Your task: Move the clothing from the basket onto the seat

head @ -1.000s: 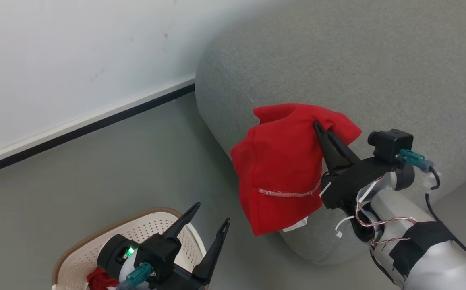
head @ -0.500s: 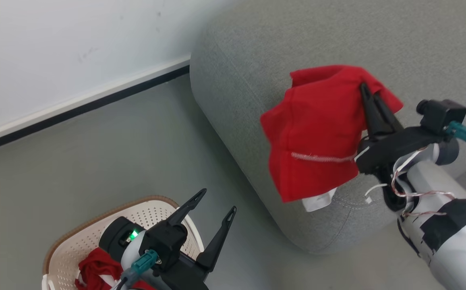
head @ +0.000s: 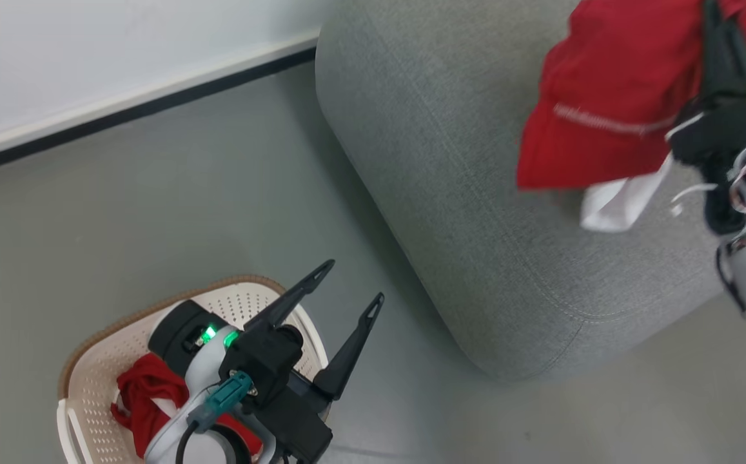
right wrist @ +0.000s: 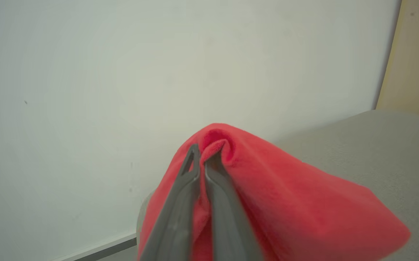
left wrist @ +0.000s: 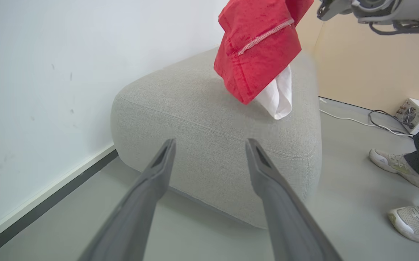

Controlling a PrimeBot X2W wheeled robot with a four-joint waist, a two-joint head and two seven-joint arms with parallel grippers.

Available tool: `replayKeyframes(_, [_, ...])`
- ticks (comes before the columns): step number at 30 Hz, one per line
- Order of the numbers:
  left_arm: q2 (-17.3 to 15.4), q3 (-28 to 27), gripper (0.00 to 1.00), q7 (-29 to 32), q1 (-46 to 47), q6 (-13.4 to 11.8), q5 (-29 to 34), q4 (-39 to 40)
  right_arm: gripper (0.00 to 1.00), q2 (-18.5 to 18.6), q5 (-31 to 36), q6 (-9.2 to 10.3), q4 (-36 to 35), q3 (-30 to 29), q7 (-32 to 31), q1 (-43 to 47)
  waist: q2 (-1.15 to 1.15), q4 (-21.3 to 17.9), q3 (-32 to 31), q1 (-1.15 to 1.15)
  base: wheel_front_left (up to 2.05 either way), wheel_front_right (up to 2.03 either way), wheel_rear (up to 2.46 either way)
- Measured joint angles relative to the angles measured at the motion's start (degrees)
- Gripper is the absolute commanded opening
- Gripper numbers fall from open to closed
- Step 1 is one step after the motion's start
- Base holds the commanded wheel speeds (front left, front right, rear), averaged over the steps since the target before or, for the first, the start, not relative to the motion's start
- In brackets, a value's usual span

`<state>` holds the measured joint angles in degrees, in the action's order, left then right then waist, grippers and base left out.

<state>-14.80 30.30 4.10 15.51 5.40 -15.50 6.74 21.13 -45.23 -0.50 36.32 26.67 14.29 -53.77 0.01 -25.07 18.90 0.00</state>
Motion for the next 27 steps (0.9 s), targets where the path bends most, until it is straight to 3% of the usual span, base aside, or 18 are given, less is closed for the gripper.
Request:
replayKeyframes(11, [-1.5, 0.1, 1.0, 1.9, 3.8, 0.7, 1.2, 2.0, 0.0, 5.1, 1.4, -0.09, 3.3, -4.9, 0.4, -7.9, 0.01, 2.0, 6.0, 0.0, 0.0, 0.0, 0.0])
replayKeyframes(27, [-1.8, 1.6, 1.0, 2.7, 7.2, 1.2, 1.5, 2.8, 0.0, 5.6, 0.4, -0.52, 14.4, -7.5, 0.4, -6.3, 0.0, 6.3, 13.0, 0.01, 0.0, 0.0, 0.0])
